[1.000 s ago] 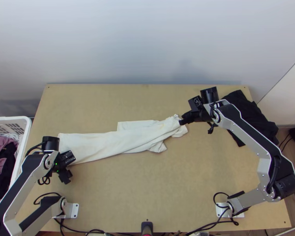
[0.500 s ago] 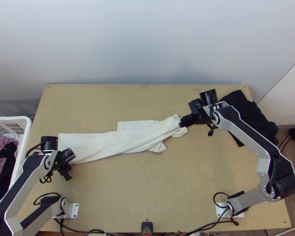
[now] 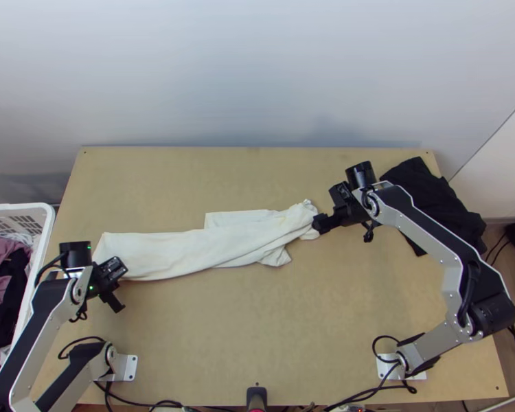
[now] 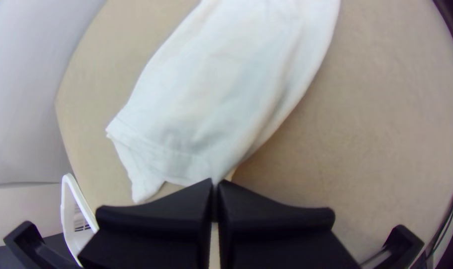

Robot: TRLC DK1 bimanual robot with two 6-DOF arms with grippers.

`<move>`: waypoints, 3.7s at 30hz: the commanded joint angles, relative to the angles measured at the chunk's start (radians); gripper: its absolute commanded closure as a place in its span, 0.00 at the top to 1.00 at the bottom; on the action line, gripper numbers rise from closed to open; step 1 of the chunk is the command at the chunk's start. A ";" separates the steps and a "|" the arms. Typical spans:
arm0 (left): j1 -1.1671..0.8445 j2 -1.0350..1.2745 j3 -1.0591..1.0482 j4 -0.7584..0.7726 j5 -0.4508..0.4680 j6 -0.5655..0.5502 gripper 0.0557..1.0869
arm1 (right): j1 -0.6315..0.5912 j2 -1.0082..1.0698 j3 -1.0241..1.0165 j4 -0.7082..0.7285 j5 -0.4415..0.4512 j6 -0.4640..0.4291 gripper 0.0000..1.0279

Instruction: Fold the t-shirt

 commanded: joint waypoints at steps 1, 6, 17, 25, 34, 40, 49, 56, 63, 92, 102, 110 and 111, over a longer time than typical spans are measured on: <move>0.070 -0.035 0.047 -0.052 0.040 0.006 0.04 | -0.009 0.062 0.009 -0.006 0.002 -0.032 0.83; 0.101 -0.036 0.080 -0.067 0.050 0.012 0.04 | -0.012 0.117 -0.011 0.025 0.002 -0.067 0.68; 0.138 -0.036 0.167 -0.123 0.064 0.016 0.04 | -0.032 0.137 -0.022 0.172 0.002 -0.095 0.13; 0.227 -0.004 0.339 -0.215 0.144 0.008 0.04 | -0.024 -0.086 0.027 -0.003 -0.069 -0.096 0.03; 0.406 0.008 0.572 -0.336 0.285 -0.037 0.04 | -0.113 -0.374 0.273 -0.282 -0.185 -0.096 0.03; 0.464 0.001 0.696 -0.393 0.359 -0.096 0.04 | -0.145 -0.461 0.366 -0.304 -0.208 -0.073 0.03; 0.467 -0.001 0.871 -0.481 0.415 -0.138 0.04 | -0.167 -0.553 0.442 -0.360 -0.225 0.000 0.03; 0.363 0.065 0.745 -0.399 0.412 -0.127 0.04 | -0.167 -0.497 0.271 -0.345 -0.225 -0.003 0.03; 0.291 0.232 0.600 -0.178 0.352 -0.123 0.04 | -0.136 -0.331 0.167 -0.196 -0.184 -0.053 0.03; 0.154 0.452 0.400 0.074 0.253 -0.195 0.04 | -0.141 0.022 0.133 -0.130 -0.055 -0.024 0.70; 0.165 0.491 0.420 0.200 0.208 -0.268 0.04 | -0.131 -0.041 0.034 -0.172 -0.030 -0.034 0.67; 0.161 0.573 0.521 0.281 0.142 -0.406 0.67 | -0.072 -0.013 0.024 -0.172 -0.030 -0.047 0.67; 0.156 0.576 0.517 0.281 0.128 -0.409 0.99 | -0.069 -0.010 0.024 -0.169 -0.030 -0.049 0.67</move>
